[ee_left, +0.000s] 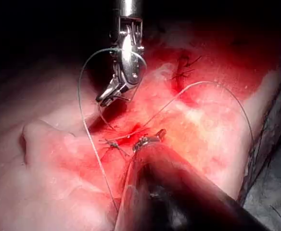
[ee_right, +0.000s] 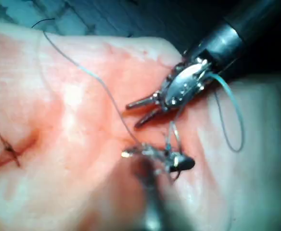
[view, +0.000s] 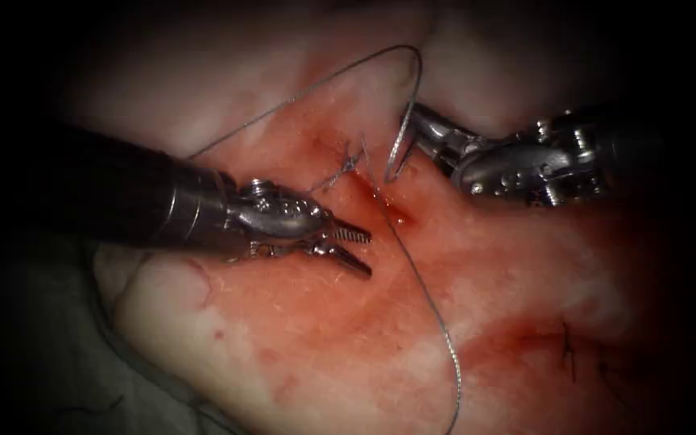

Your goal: Wound Closure

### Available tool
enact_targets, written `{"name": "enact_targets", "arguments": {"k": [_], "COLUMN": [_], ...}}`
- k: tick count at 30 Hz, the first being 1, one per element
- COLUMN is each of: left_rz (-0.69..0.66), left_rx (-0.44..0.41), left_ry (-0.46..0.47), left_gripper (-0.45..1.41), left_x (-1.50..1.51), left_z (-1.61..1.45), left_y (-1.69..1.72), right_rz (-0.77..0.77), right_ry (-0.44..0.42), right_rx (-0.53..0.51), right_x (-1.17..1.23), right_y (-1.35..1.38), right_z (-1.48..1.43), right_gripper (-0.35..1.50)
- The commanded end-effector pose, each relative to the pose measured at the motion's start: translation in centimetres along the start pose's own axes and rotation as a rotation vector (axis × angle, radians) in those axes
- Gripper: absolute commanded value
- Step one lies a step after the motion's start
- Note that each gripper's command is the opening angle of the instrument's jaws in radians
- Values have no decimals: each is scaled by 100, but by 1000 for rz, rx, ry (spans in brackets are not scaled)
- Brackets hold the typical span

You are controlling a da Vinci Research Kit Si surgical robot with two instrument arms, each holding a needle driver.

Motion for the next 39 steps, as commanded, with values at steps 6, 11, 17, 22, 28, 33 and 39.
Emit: {"name": "enact_targets", "arguments": {"k": [6, 11, 17, 22, 28, 33, 39], "left_rz": [-2, -3, -3, -3, -3, -8, -12], "left_rx": [-4, -6, -7, -11, -8, -2, 1], "left_ry": [0, 1, 1, 1, 2, 2, 1], "left_gripper": [34, 34, 34, 34, 30, 29, 27], "left_x": [-1, 1, 1, 2, 2, 2, -1], "left_z": [7, 4, 3, 2, 2, 0, 2], "left_y": [0, -1, -2, -2, -6, -10, -13], "right_rz": [-7, -24, -23, -19, 8, 53, 70], "right_ry": [4, 10, 10, 10, -1, -9, -15], "right_rx": [13, 21, 20, 23, 41, 46, 50], "right_x": [1, -5, -17, -14, -9, -4, 1], "right_y": [-15, -25, -37, -41, -58, -70, -73], "right_z": [2, 1, -1, -1, -2, 1, 2], "right_gripper": [-35, -35, -35, -35, -35, -35, -35]}}
